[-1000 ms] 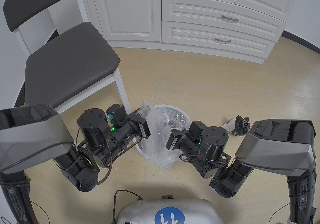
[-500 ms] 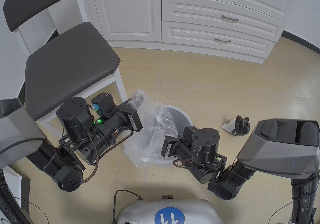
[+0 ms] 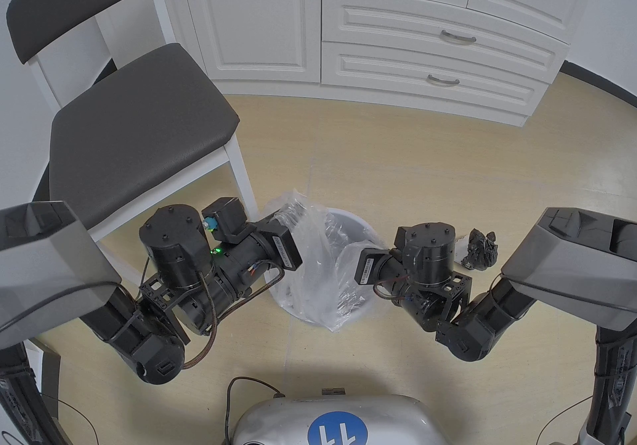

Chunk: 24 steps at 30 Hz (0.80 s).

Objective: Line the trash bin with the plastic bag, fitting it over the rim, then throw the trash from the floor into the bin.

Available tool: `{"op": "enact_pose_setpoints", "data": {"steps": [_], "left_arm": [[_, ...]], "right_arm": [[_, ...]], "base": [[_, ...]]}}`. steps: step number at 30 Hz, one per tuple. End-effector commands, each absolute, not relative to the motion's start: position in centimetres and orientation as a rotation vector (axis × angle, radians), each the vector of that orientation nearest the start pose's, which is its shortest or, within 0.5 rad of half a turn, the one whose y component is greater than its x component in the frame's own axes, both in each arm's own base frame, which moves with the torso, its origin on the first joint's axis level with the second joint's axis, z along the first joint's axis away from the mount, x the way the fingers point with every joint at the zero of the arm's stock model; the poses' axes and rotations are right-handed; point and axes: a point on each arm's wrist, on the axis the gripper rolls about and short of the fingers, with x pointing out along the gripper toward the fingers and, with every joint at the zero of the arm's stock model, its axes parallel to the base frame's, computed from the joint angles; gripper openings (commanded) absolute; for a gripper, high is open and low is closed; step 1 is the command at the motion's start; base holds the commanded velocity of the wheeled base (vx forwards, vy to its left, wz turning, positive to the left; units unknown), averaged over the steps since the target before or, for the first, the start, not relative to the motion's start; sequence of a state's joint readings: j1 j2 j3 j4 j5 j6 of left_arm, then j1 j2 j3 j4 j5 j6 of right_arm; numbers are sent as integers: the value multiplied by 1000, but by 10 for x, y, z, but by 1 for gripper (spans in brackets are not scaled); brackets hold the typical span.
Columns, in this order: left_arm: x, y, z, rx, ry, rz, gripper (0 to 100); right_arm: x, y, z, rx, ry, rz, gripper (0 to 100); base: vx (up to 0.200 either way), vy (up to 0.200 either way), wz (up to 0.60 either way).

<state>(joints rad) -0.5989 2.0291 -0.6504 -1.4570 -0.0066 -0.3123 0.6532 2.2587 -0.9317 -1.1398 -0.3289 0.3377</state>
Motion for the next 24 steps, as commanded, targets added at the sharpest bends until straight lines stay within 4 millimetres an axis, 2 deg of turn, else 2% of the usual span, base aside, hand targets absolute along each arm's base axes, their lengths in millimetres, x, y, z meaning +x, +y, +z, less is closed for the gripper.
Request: {"op": "enact_pose_setpoints", "data": {"steps": [1,4,11,18,21,24], "left_arm": [[293,-202,105,-358,54,-612,0],[299,-204,102,-385,62,-607,0],[321,-206,77,-417,104,-572,0],[348,-205,34,-441,160,-520,0],[357,-197,31,-442,153,-493,0],[360,-186,39,-437,147,-482,0]], "right_arm": [[335,229,71,255,199,259,0],[338,225,74,260,190,248,0],[339,218,75,238,236,230,0],[345,216,65,225,264,217,0],[347,216,65,227,260,213,0],[348,214,65,226,259,207,0]], "base": [[0,0,0],[0,0,0],[0,0,0],[0,0,0],[0,0,0],[0,0,0]]}}
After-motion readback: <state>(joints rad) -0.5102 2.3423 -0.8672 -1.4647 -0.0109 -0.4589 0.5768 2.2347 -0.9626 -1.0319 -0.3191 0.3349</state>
